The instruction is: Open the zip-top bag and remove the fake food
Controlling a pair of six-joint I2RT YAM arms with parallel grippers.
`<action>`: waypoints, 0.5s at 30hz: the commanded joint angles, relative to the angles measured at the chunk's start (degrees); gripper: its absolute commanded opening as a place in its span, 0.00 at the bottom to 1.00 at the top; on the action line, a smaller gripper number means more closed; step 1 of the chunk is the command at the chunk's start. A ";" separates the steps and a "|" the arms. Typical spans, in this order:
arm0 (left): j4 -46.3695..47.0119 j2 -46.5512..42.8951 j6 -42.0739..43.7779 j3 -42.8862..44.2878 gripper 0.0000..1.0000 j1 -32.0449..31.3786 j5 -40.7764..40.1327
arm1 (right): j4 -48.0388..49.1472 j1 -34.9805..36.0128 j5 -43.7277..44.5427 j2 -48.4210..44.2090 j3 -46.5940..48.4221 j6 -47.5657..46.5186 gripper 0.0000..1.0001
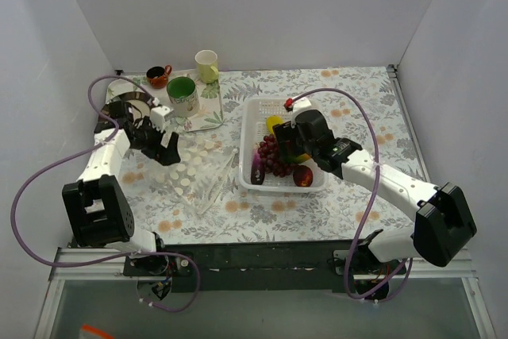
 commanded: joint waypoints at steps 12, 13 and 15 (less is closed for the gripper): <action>1.61 -6.00 -23.31 9.69 0.98 -3.40 13.17 | -9.77 -0.06 6.17 -4.30 10.21 0.87 0.98; 1.87 -6.26 -23.75 9.77 0.98 -3.48 14.13 | -9.59 -0.06 6.08 -5.87 9.69 0.43 0.98; 3.18 -6.70 -24.54 9.34 0.98 -3.40 15.10 | -9.50 -0.06 6.17 -7.20 9.16 0.16 0.98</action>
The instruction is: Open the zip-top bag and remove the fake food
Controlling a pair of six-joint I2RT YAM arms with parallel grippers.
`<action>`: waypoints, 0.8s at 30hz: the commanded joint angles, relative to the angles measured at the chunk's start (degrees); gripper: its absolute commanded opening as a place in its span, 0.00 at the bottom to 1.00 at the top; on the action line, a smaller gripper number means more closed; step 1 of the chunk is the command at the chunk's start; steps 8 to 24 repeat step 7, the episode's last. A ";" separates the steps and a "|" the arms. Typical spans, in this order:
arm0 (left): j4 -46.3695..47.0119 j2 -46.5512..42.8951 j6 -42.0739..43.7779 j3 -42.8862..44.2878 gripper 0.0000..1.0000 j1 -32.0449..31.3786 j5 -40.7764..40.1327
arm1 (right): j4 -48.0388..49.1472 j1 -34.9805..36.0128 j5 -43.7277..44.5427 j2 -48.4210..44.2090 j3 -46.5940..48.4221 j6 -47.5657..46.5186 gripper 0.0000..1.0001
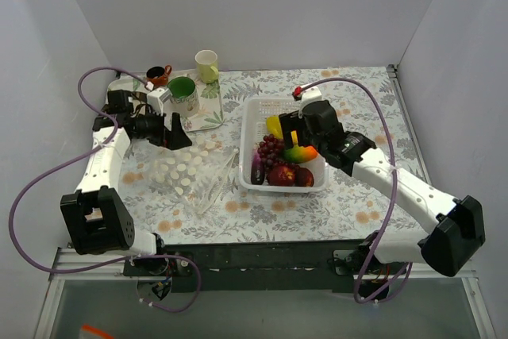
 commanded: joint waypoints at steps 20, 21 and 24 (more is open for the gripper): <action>11.25 -3.80 -13.61 -1.98 0.98 0.03 1.47 | -1.20 -0.08 4.43 -9.65 -1.24 -0.87 0.98; 11.25 -3.80 -13.61 -1.98 0.98 0.03 1.47 | -1.20 -0.08 4.43 -9.65 -1.24 -0.87 0.98; 11.25 -3.80 -13.61 -1.98 0.98 0.03 1.47 | -1.20 -0.08 4.43 -9.65 -1.24 -0.87 0.98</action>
